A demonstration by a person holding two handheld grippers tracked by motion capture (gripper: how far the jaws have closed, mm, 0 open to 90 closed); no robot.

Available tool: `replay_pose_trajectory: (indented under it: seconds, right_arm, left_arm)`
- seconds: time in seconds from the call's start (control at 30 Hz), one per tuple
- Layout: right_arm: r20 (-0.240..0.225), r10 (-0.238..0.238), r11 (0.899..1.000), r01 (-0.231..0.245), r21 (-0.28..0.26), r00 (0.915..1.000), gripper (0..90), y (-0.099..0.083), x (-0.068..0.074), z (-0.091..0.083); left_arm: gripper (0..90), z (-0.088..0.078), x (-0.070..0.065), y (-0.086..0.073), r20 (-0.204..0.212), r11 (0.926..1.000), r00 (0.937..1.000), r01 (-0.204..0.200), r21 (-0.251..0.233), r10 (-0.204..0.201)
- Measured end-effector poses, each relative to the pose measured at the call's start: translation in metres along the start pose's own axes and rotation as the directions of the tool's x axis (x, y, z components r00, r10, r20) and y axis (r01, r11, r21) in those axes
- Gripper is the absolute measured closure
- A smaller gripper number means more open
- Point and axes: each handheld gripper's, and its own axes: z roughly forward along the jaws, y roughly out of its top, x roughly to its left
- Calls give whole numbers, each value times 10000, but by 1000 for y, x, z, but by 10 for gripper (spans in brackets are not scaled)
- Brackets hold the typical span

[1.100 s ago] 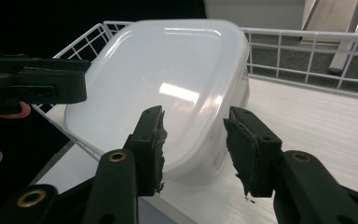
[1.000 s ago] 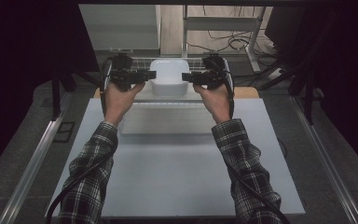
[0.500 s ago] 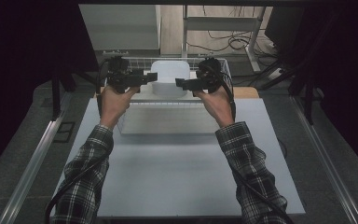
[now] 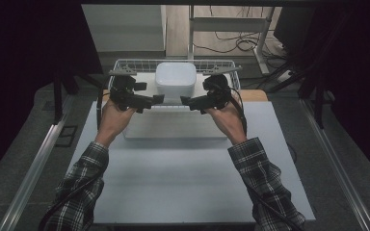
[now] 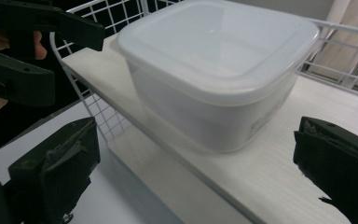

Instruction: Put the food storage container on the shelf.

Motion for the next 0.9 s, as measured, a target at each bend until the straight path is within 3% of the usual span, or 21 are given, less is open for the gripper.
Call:
replay_pose_trajectory:
  seconds: [0.23,0.43,0.67,0.9]
  right_arm:
    - [-11,-212,9998,212,65,9998,0,-12,4,-5]
    - [-118,-239,9997,240,69,9996,1,-23,5,-10]
    - [-237,-272,9996,274,47,9993,1,-35,6,-19]
    - [-319,-492,9988,493,20,9983,1,-47,11,-28]
  left_arm:
    - [70,-5,-12,-11,176,9993,9992,-366,-25,367]
    - [78,-6,-18,-23,209,9992,9990,-390,121,388]
    - [80,-6,-23,-37,216,9972,9973,-707,264,701]
    - [77,-7,-32,-49,488,9957,9952,-867,322,851]
